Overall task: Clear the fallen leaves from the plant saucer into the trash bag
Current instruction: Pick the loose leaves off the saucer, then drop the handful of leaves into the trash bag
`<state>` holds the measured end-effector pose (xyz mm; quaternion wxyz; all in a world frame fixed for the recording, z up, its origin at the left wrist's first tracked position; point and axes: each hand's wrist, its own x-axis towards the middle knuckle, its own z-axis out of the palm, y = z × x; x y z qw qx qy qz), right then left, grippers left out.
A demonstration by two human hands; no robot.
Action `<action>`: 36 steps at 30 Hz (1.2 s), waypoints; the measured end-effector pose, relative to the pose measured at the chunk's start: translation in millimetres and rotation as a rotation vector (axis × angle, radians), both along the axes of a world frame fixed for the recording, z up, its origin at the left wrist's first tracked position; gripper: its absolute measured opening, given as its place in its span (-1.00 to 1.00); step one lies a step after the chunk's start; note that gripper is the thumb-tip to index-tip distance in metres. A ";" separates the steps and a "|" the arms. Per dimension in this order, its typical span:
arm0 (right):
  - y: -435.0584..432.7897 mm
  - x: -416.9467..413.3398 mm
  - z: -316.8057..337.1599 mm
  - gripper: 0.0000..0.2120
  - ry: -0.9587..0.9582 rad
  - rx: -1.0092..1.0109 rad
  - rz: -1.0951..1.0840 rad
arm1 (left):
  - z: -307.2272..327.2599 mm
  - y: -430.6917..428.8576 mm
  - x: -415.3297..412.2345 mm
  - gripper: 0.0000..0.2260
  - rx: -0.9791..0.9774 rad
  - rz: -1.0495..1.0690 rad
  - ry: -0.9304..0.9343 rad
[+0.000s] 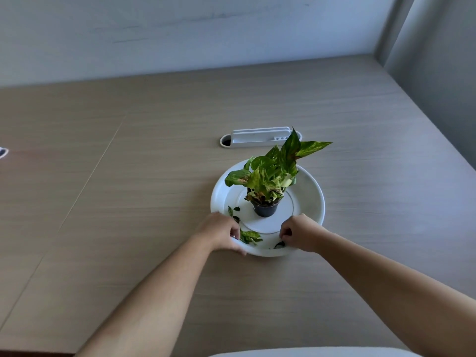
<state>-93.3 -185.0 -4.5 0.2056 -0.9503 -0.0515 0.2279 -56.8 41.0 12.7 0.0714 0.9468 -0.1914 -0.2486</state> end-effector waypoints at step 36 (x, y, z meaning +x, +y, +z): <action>34.6 14.8 -7.9 -0.75 -0.074 0.086 -0.187 | -26.3 -26.2 14.4 -0.88 -0.328 0.185 0.028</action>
